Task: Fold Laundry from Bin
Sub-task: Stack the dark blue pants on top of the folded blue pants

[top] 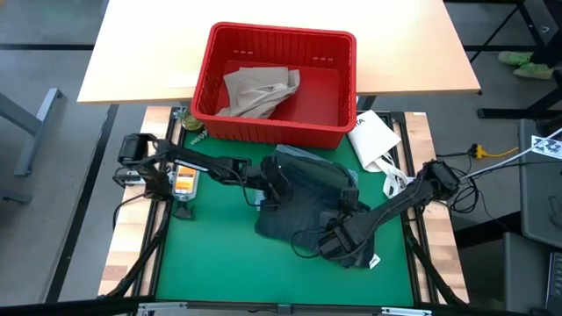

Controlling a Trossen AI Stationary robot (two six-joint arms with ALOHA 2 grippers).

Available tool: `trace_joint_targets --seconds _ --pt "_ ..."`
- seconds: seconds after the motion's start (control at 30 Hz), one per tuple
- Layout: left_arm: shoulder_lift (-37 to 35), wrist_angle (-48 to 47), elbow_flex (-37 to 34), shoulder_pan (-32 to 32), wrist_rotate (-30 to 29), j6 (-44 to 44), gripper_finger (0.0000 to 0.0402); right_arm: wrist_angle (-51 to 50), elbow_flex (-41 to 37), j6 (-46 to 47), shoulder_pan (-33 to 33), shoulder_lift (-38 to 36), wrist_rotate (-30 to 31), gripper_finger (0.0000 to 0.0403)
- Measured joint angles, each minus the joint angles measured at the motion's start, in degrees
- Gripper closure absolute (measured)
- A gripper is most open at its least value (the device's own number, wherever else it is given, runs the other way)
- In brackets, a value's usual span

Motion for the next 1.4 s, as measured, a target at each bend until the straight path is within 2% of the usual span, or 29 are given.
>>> trace_joint_targets --seconds 0.3,0.43,0.57,0.7,0.87,1.03,1.17,1.27,1.4 --pt "-9.4 -0.8 0.1 -3.9 0.4 -0.3 0.0235 -1.5 10.8 -5.8 0.0 -0.1 -3.5 0.0249" --pt "-11.3 -1.8 0.2 -6.5 0.5 -0.4 0.0235 -2.5 13.4 -5.9 0.0 -0.1 -3.9 0.0249" --pt "-11.7 -2.2 0.2 -9.1 0.7 -0.4 0.0235 -8.0 17.5 -6.0 0.0 -0.2 -2.3 0.0249" --pt "-11.7 -2.5 0.2 -10.7 0.7 -0.4 0.0235 -7.5 18.7 -10.5 0.0 -3.6 -1.5 0.0249" --pt "-11.7 -2.5 0.2 -11.3 0.7 -0.4 0.0235 -7.5 16.6 -11.6 0.0 -12.0 0.8 0.0249" --pt "-11.7 -2.5 0.2 -11.2 0.7 -0.4 0.0235 -7.4 10.4 -6.8 0.0 -22.1 3.2 0.0249" --pt "-11.7 -2.4 0.3 -11.2 0.7 -0.4 0.0235 -5.8 0.3 0.6 0.0 -29.3 2.9 0.0249" --pt "-11.7 -2.4 0.3 -11.2 0.7 -0.4 0.0235 0.5 -9.6 6.3 0.0 -35.1 -1.7 0.0249" --pt "-11.7 -2.3 0.3 -11.2 0.7 -0.5 0.0235 14.9 -22.9 7.6 0.0 -42.7 -8.0 0.0249"
